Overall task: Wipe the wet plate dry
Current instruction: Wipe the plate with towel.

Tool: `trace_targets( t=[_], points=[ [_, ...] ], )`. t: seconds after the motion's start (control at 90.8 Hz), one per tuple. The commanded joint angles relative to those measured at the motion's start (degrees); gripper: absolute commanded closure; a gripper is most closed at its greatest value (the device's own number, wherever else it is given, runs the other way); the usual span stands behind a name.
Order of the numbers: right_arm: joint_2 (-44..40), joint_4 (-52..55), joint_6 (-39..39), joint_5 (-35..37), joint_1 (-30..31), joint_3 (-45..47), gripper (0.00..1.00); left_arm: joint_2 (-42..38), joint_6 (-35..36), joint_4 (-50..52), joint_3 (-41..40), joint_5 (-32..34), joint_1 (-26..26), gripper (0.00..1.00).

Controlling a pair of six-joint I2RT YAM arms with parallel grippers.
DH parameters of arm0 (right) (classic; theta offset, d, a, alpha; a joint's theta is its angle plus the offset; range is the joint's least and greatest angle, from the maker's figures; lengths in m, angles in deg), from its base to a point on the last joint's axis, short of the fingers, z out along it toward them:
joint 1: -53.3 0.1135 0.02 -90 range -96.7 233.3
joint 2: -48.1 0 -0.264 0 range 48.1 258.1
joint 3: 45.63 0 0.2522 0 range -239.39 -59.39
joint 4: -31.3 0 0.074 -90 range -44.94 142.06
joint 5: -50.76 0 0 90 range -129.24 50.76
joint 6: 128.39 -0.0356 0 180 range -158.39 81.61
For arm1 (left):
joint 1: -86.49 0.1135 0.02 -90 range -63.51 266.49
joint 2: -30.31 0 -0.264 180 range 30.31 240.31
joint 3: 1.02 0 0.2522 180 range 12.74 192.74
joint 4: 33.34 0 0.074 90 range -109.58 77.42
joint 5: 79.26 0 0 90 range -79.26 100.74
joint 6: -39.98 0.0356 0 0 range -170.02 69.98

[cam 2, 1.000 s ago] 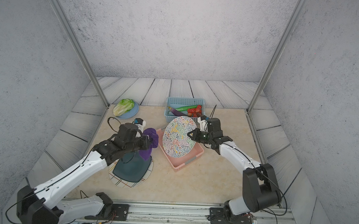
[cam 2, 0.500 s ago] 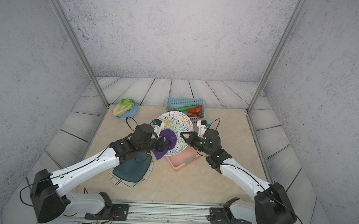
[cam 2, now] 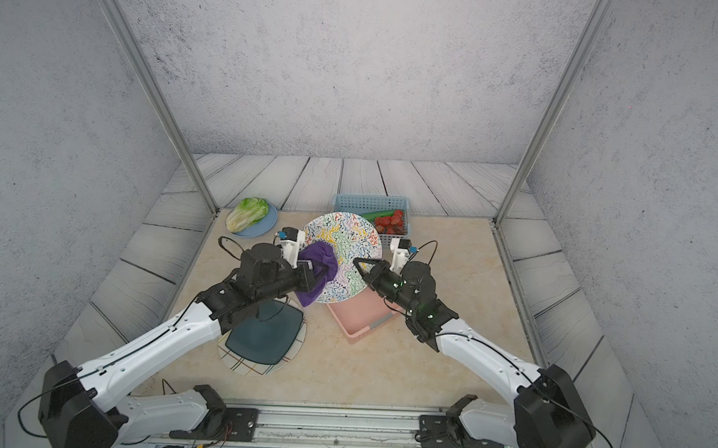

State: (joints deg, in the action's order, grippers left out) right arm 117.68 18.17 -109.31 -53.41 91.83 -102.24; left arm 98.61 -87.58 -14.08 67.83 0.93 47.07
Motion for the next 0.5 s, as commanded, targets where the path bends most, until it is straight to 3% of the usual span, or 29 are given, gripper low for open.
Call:
trace_targets(
  t=[0.0, 0.143, 0.231, 0.297, 0.385, 0.484],
  points=[
    [-4.2, -17.6, 0.6, -7.2, 6.6, -8.0, 1.0, 5.8, -1.0, 7.9, -2.6, -1.6, -1.8, 1.0],
    [-5.9, -17.8, 0.9, -7.8, 9.3, -6.9, 1.0, 1.0, -2.1, 7.0, -4.3, 2.2, 2.7, 1.0],
    [-7.4, -15.8, 2.9, -9.3, 11.3, -5.8, 1.0, -1.1, 1.7, 11.2, 1.3, 2.2, 7.1, 1.0],
    [-8.2, -14.9, 4.4, -9.7, 13.1, -4.8, 1.0, -0.1, 6.3, 14.5, 6.0, -0.5, 7.5, 1.0],
    [-8.5, -15.0, 5.1, -9.6, 14.1, -4.7, 1.0, 3.4, 9.9, 15.0, 9.4, -6.6, 3.5, 1.0],
    [-8.3, -19.9, 2.6, -5.3, 13.8, -3.7, 1.0, 7.4, 15.0, 15.0, 11.2, -5.6, -6.6, 1.0]
  ],
)
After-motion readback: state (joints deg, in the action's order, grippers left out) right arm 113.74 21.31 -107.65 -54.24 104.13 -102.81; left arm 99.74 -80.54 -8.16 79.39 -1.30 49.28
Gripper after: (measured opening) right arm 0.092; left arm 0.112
